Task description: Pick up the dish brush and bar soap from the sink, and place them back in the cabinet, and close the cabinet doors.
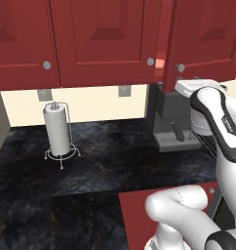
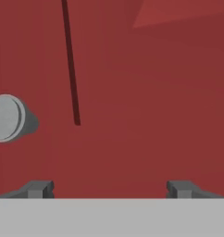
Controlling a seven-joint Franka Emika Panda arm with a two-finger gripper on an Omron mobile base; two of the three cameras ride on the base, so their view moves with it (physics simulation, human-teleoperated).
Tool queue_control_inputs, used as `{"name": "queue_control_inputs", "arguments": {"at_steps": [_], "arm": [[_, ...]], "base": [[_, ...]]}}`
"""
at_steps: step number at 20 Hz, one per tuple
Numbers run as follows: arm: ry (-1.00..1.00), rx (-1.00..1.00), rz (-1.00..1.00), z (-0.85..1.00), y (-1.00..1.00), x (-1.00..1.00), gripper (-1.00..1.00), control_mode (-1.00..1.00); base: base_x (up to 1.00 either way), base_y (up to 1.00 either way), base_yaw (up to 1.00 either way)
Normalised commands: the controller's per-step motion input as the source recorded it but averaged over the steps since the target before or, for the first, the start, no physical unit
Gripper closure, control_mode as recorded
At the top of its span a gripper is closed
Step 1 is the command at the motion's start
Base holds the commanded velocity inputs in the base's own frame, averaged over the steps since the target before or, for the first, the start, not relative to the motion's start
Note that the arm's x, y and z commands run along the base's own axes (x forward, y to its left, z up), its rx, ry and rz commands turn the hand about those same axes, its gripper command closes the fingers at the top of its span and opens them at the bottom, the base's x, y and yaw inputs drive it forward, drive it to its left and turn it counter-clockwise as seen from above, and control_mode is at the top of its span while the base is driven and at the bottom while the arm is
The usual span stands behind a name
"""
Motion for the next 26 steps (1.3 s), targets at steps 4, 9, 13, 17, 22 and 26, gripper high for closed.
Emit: {"name": "queue_control_inputs", "arguments": {"at_steps": [4, 9, 13, 17, 22, 26], "arm": [[0.0, 0.0, -0.04, 0.0, 0.04, 0.34, -1.0, -1.0], [0.0, 0.0, -0.04, 0.0, 0.01, 0.31, -1.0, -1.0], [0.0, 0.0, -0.02, 0.0, 0.0, 0.26, -1.0, -1.0], [0.0, 0.0, -0.02, 0.0, 0.0, 0.23, -1.0, -1.0], [0.0, 0.0, -0.02, 0.0, 0.0, 0.2, -1.0, -1.0], [0.0, 0.0, -0.02, 0.0, 0.0, 0.2, -1.0, -1.0]], "base": [[0.0, 0.0, 0.0], [0.0, 0.0, 0.0], [0.0, 0.0, 0.0], [0.0, 0.0, 0.0], [0.0, 0.0, 0.0], [0.0, 0.0, 0.0]]}}
